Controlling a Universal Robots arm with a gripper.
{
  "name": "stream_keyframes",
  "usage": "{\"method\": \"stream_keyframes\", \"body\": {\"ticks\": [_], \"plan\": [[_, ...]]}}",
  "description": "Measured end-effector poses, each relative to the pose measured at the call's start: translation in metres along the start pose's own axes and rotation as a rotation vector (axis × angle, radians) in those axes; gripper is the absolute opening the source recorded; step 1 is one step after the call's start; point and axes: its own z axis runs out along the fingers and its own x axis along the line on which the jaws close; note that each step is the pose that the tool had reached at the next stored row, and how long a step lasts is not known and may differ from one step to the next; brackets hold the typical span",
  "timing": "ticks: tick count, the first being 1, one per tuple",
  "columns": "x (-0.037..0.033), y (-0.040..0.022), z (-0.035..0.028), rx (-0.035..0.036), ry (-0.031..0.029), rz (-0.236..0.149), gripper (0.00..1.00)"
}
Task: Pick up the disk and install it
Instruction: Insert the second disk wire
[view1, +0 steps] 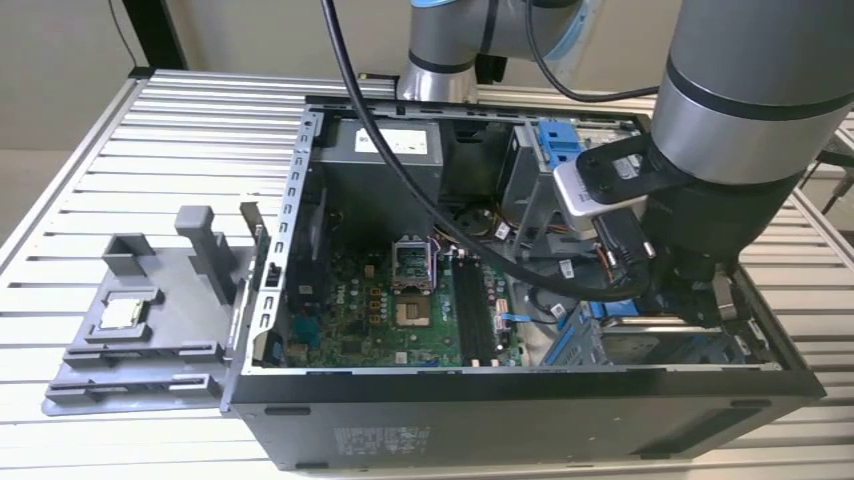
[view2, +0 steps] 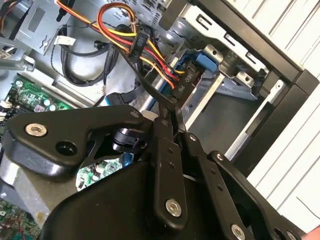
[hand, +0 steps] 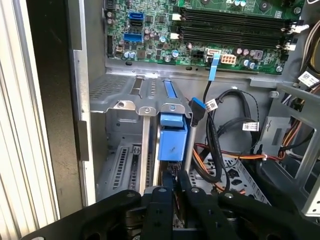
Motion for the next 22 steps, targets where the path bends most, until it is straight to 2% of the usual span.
{"method": "stream_keyframes", "body": {"ticks": [4,5,16,17,22], "plan": [[0.0001,0.0009,0.0026,-0.0001,0.0105,0.01,0.0],[0.0001,0.001,0.0029,-0.0001,0.0112,0.011,0.0],[0.0002,0.001,0.0034,0.0003,0.0105,0.012,0.0],[0.0002,0.0009,0.0029,0.0003,0.0102,0.012,1.0],[-0.0002,-0.002,-0.0066,-0.0002,0.0103,0.012,1.0]]}}
